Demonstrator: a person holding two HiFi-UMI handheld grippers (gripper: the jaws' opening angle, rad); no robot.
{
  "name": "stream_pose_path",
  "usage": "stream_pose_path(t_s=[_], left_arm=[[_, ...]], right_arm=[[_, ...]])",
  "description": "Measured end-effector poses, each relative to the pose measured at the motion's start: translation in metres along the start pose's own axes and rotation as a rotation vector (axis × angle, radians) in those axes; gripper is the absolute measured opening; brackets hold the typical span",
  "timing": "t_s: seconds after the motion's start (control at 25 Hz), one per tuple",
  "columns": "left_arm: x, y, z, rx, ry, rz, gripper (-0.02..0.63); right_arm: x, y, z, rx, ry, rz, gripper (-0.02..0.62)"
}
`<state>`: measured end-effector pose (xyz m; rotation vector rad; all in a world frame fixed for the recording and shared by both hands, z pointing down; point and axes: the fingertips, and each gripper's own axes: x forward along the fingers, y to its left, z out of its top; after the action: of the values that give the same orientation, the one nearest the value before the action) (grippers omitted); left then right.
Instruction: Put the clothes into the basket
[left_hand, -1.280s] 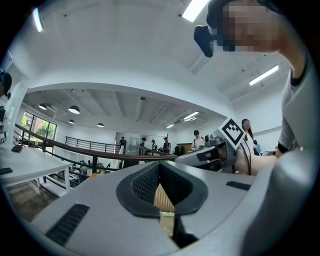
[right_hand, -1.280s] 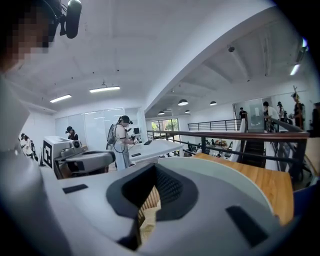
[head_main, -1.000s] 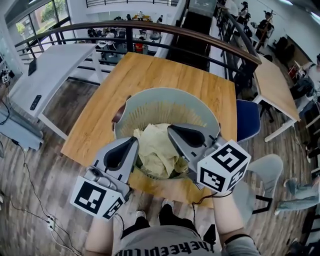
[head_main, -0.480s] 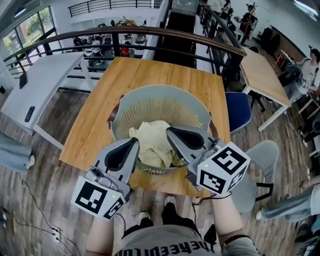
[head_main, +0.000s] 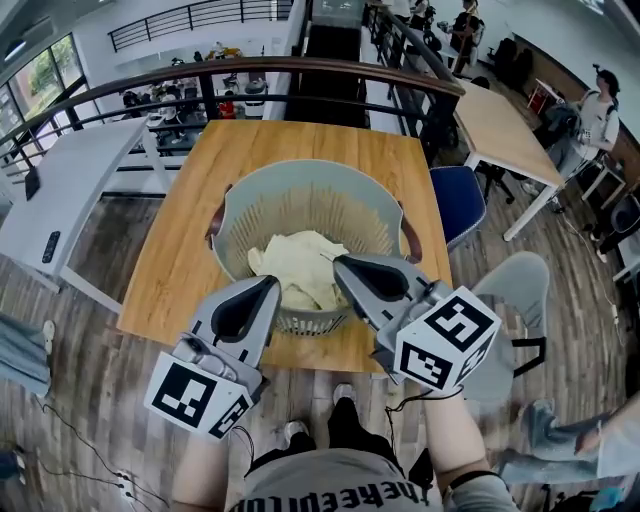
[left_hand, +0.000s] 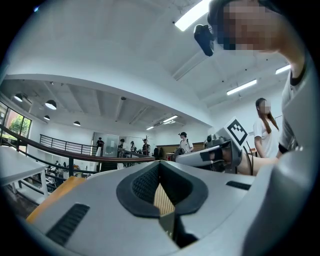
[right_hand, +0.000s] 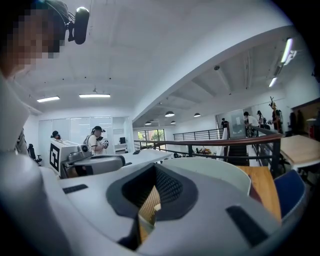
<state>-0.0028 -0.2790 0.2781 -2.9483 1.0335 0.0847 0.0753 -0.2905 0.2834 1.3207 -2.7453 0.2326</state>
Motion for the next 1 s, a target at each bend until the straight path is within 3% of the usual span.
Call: stream_pose_path(t_s=[1.0], left_arm=[[-0.055, -0.057, -0.004, 0.009, 0.011, -0.108, 0.014]], right_arm=[[-0.061, 0.073, -0.025, 0.041, -0.081, -0.067, 0.011]])
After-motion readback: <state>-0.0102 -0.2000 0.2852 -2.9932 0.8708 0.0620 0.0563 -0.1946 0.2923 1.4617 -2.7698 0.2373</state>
